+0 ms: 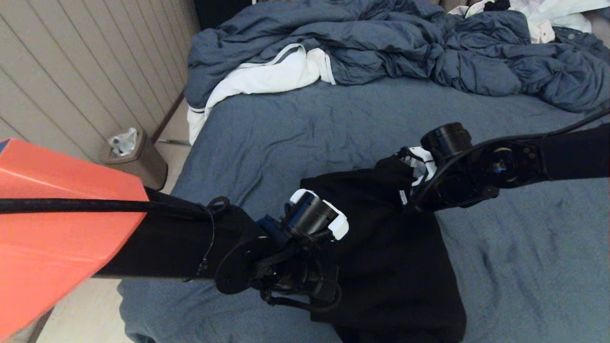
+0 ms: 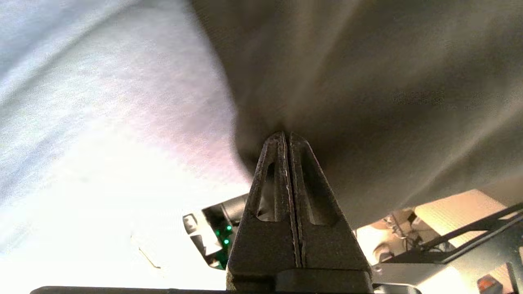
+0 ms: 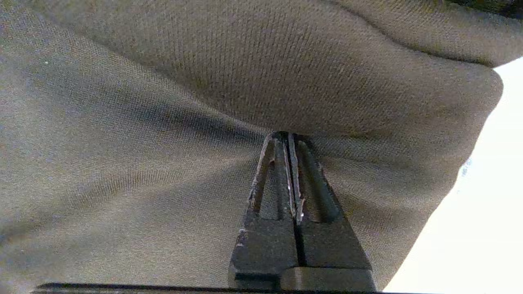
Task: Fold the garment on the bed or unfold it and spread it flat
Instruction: Fold the black sweatshirt, then unfold the black sweatshirt
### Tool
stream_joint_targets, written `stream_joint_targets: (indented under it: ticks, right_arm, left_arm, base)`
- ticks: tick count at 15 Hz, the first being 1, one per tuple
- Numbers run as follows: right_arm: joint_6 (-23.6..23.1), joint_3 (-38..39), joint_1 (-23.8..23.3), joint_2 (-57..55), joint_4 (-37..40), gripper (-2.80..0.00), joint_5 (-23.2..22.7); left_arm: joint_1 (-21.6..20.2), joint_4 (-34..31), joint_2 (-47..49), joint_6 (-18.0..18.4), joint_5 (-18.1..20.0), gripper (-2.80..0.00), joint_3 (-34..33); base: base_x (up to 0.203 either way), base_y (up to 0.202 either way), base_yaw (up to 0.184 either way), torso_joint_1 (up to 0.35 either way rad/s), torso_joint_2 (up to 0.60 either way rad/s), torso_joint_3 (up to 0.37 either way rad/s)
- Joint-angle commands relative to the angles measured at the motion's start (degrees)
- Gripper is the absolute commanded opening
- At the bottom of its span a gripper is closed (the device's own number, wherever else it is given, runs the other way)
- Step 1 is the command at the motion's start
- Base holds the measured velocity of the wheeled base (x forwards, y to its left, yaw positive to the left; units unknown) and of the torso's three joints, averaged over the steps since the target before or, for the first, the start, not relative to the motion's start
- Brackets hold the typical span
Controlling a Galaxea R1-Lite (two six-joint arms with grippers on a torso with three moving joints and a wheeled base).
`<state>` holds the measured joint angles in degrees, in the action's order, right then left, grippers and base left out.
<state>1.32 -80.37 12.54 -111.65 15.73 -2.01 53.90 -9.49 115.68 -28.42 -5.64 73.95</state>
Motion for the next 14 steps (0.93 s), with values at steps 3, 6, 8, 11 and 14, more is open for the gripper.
stream_joint_targets:
  ticks: [3,6,8,11,14]
  right_arm:
    - [0.00,0.62,-0.16,1.18,0.18,-2.80,-0.10]
    - [0.15,1.65,-0.05,5.23,0.27,-2.80,-0.30]
    - [0.43,3.32,0.61,9.29,0.28,-2.80,-0.40]
    - [0.65,5.81,1.93,17.16,0.33,-2.80,-0.43]
    - [0.85,7.61,2.14,25.54,2.55,-2.80,-0.41]
  left_arm:
    - [-0.46,0.53,-2.98,-0.24,-0.16,-2.80,-1.69]
    - [-1.01,0.43,-6.52,-0.25,-0.16,-2.80,-1.35]
    - [-2.04,0.11,-10.09,-0.23,-0.58,-2.80,-1.11]
    - [-7.63,0.01,-13.99,2.20,-6.52,-2.80,-2.06]
    - [-17.36,-0.15,-21.14,4.28,-6.62,-2.80,-4.07]
  base:
    - [0.000,0.000,0.000,0.000,0.00,0.000]
    - [0.000,0.000,0.000,0.000,0.00,0.000]
    - [0.000,0.000,0.000,0.000,0.00,0.000]
    - [0.000,0.000,0.000,0.000,0.00,0.000]
    - [0.000,0.000,0.000,0.000,0.00,0.000]
